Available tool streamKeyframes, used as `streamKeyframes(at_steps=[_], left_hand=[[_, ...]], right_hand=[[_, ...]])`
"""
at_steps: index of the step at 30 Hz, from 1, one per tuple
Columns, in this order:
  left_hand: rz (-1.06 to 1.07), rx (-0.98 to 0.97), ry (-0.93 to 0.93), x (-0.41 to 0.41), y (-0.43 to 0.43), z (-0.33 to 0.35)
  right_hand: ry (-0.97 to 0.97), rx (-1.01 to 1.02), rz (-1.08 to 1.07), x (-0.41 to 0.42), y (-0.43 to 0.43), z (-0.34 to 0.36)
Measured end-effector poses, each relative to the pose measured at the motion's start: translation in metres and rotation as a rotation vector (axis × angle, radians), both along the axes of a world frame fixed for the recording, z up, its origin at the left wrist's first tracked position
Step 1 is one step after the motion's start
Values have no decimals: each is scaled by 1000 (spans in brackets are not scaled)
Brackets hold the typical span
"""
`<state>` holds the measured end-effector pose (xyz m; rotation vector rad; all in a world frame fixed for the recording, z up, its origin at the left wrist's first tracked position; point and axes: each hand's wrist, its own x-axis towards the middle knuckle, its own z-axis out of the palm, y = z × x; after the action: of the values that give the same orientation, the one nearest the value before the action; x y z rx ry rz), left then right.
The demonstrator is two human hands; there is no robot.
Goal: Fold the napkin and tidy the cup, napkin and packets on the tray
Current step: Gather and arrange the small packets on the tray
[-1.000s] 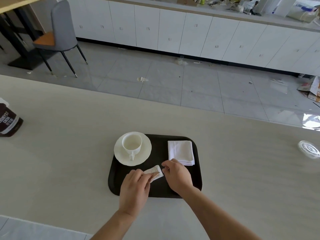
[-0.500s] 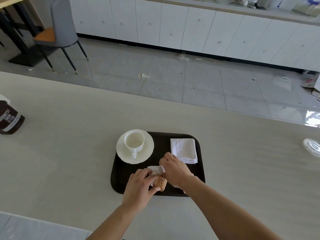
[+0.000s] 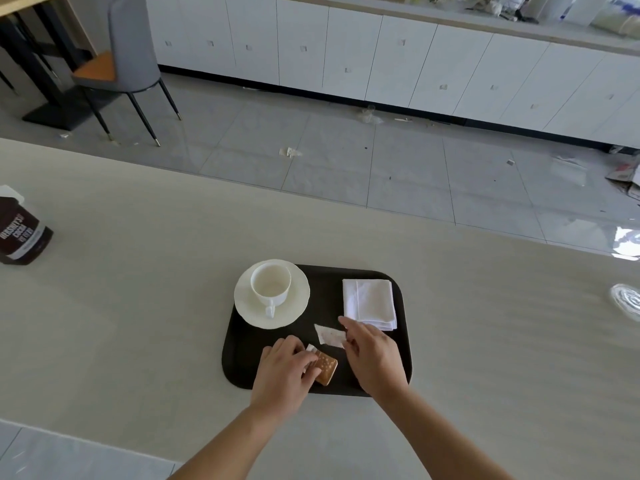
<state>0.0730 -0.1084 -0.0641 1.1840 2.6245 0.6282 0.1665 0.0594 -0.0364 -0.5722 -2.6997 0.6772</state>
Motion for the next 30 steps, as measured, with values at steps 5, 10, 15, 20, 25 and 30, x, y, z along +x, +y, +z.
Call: streamKeyframes(at_steps=[5,10,15,20,25,30], left_hand=[[21,46,-81,-10,2,1],[207,72,-123,-2,-9,3],[455,24,-255,12,1,5],[535,43,-333,7,13,10],[474,48,-342,4,18,10],[507,53,-371,4,27,13]], right_hand=[[-193,200,281,12,-6,-1],[-170,-31,-26,7,-7,4],[-546,-34,-33,-19,-17,5],[-626,-63,-22,-32,-24,-1],[-609,-110,-47,-32,-27,-7],[-573,-221,-161,-30,-30,-3]])
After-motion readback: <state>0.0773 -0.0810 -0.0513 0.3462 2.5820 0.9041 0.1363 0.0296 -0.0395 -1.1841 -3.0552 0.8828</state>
